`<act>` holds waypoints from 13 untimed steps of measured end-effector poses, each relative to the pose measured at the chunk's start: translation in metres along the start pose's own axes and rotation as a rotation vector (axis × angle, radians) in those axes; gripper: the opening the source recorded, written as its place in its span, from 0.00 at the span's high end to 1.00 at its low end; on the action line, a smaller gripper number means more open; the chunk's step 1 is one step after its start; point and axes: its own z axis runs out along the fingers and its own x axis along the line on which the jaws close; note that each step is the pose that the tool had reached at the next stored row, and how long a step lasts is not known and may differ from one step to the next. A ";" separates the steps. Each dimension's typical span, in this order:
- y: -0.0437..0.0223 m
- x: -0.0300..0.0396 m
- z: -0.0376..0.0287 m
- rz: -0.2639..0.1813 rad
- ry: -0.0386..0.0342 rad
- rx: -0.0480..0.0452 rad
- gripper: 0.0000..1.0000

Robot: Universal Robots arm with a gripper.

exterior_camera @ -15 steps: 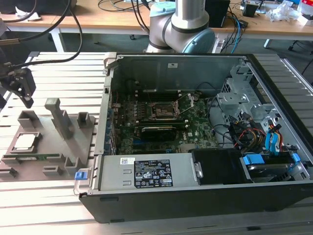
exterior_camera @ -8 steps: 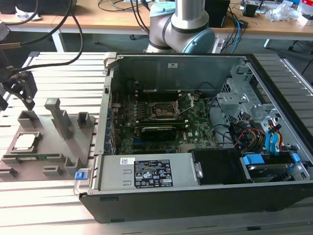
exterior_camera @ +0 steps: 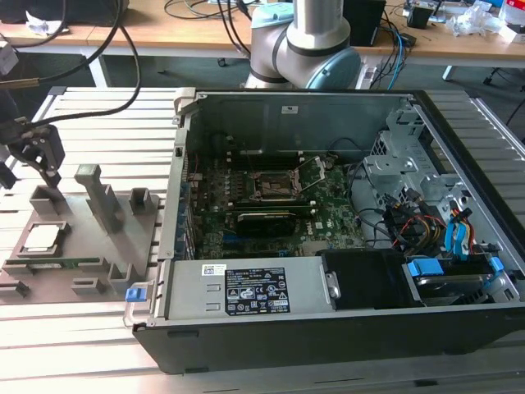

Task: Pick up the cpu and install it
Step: 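Pick up the cpu and move it towards the insertion slot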

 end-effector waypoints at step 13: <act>-0.0004 0.0001 0.0140 0.000 0.0001 0.0000 0.32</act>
